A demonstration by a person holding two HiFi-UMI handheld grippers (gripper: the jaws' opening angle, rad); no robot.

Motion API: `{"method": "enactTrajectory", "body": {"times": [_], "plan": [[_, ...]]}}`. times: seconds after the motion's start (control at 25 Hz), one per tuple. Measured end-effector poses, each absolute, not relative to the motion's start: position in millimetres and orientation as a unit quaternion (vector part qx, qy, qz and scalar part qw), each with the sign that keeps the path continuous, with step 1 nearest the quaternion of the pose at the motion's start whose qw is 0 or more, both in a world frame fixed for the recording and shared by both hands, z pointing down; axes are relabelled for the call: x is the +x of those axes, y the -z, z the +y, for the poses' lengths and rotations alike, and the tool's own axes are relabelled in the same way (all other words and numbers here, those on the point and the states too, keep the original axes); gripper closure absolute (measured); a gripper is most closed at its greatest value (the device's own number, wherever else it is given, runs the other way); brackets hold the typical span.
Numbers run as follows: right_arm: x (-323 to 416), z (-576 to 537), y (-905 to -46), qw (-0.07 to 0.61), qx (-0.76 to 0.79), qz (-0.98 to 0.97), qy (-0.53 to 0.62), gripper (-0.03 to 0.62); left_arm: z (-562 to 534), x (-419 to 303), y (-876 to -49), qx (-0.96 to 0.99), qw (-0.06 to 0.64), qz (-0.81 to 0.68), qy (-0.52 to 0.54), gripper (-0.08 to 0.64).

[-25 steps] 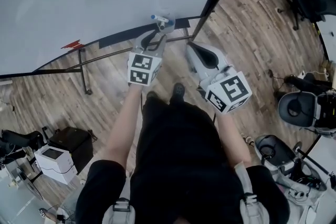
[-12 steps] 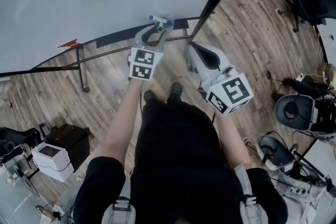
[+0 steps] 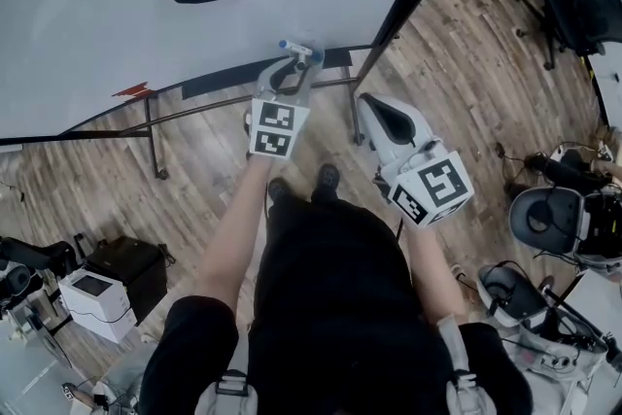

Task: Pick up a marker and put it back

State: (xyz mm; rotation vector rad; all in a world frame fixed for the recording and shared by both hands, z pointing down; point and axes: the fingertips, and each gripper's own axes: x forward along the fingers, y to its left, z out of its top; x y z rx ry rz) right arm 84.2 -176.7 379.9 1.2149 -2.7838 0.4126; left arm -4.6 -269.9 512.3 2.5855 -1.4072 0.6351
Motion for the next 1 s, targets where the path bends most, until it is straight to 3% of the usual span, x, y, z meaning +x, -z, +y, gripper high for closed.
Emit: {"method": "enactTrajectory", "body": {"times": [1.0], "plan": [[74.6,-162.2,-364.4,0.023,0.394,-0.911,-0.121,0.591,-247.1,-25.2,-440.4,0.862,0.04,-0.486,-0.14,0.48]]}}
